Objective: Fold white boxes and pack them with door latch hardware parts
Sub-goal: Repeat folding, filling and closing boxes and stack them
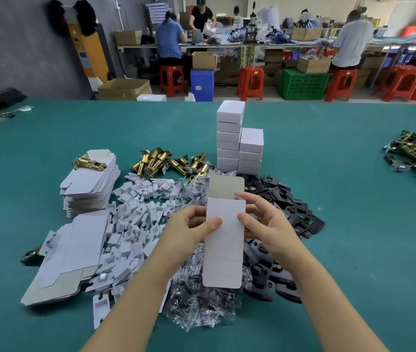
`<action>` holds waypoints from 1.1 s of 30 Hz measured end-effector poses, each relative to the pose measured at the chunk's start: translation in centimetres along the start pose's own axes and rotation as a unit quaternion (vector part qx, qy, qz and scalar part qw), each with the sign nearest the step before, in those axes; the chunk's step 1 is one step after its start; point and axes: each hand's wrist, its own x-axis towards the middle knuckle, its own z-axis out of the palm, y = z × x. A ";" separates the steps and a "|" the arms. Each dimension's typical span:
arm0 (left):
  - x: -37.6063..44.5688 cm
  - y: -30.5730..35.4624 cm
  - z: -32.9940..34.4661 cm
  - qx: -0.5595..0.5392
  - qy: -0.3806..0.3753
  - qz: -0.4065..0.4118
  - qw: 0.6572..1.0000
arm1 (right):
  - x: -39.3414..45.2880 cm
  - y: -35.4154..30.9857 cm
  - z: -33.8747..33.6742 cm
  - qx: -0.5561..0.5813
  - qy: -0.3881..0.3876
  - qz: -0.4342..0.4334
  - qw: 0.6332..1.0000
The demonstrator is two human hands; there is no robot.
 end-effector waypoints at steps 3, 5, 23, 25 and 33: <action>0.0 -0.1 -0.1 -0.001 0.005 0.001 1.000 | -0.1 0.2 0.0 -0.005 -0.006 0.005 1.000; -0.1 -0.1 -0.2 0.001 0.025 0.027 0.999 | -0.2 0.3 0.1 -0.009 -0.017 0.010 1.000; -0.6 -0.3 -0.9 -0.012 -0.003 0.062 0.998 | -0.2 0.5 -0.1 0.076 -0.021 0.047 0.996; -0.7 -0.2 -0.9 -0.013 -0.006 0.066 0.998 | -0.2 0.6 0.0 0.065 -0.003 0.044 0.997; -0.2 -0.9 -0.9 -0.021 0.038 0.078 0.996 | -0.3 0.7 0.5 0.070 0.007 0.004 0.998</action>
